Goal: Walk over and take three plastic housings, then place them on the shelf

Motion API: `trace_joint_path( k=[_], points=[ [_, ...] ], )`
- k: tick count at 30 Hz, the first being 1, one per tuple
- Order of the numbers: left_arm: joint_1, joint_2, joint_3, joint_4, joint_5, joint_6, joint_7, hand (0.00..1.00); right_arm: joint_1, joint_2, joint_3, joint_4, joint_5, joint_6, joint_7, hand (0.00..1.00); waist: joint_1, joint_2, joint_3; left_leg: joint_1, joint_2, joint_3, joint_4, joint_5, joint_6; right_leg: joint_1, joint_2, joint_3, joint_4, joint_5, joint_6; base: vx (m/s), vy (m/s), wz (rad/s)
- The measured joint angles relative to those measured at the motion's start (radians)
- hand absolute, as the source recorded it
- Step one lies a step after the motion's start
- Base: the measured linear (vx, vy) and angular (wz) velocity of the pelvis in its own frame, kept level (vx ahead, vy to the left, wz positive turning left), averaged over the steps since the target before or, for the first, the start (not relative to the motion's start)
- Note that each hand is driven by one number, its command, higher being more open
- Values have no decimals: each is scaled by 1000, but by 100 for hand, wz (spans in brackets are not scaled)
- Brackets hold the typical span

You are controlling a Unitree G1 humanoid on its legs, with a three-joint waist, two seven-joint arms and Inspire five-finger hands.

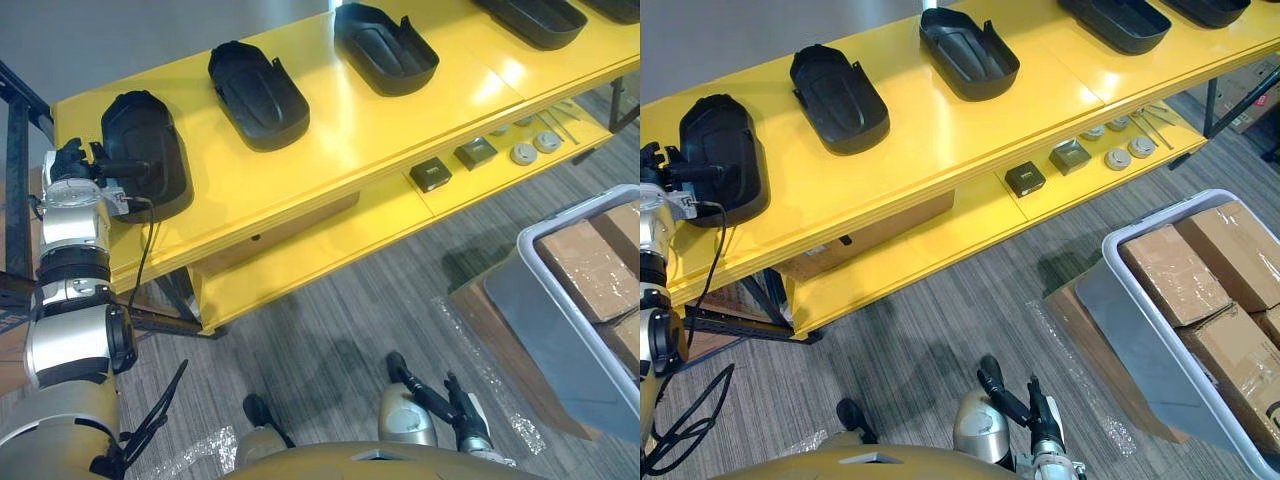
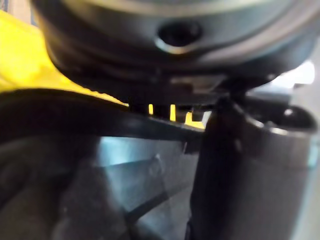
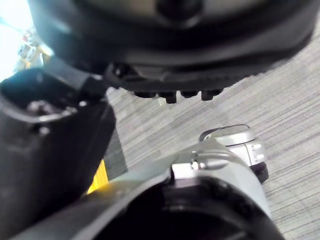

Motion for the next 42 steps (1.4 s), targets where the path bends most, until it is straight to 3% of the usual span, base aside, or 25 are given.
trace_joint_path(
  k=[4, 11, 17, 19, 23, 29, 35, 42],
  points=[
    [-30, 0, -44, -6, -46, -13, 71, 100, 0, 9, -12, 10, 0, 0, 0, 100, 0, -4, -3, 18, 0, -13, 0, 0, 0, 32, -1, -15, -7, 0, 0, -1, -8, 9],
    [-34, 44, -161, -234, -129, -210, 222, 100, 1, 67, -112, 68, -1, 0, 0, 100, 3, -12, -40, 37, 0, -31, -4, 0, 0, 74, -1, -32, -29, -1, -1, -9, -7, 6],
    [-24, 8, -193, -451, -302, -345, 192, 100, 2, 91, -176, 129, -3, 1, -2, 100, 2, -11, -97, 56, 1, -36, -4, 0, 0, 103, 0, -40, -38, -1, -1, 6, -3, 1],
    [22, -14, -193, -514, -326, -377, 144, 100, 3, 98, -200, 153, -3, 1, -2, 100, -1, -4, -125, 56, 5, -36, -5, 1, -1, 103, 3, -41, -39, 1, -3, 0, 0, 0],
    [95, -49, -195, -550, -424, -371, 42, 100, 5, 109, -239, 173, -2, 1, -5, 100, 4, 9, -152, 67, 27, -31, -6, 5, -10, 118, 24, -44, -56, 14, -15, -47, -29, -5],
    [171, -105, -222, -544, -576, -303, -77, 100, 11, 117, -266, 192, -3, 0, -3, 100, 7, 8, -171, 71, 60, 1, -6, 4, -26, 120, 52, -44, -73, 32, -33, -67, -31, -5],
    [171, -156, -238, -452, -615, -288, -85, 100, 18, 117, -261, 191, -3, 6, -3, 100, 3, 5, -175, 67, 76, 60, -6, 17, -34, 87, 67, -11, -87, 55, -43, -27, -14, -19],
    [170, -188, -237, -402, -615, -314, 11, 100, 33, 106, -217, 189, -2, 27, 3, 100, -14, -12, -171, 14, 78, 78, -5, 42, -21, 19, 71, 6, -84, 72, -37, 26, -11, -8]
  ],
)
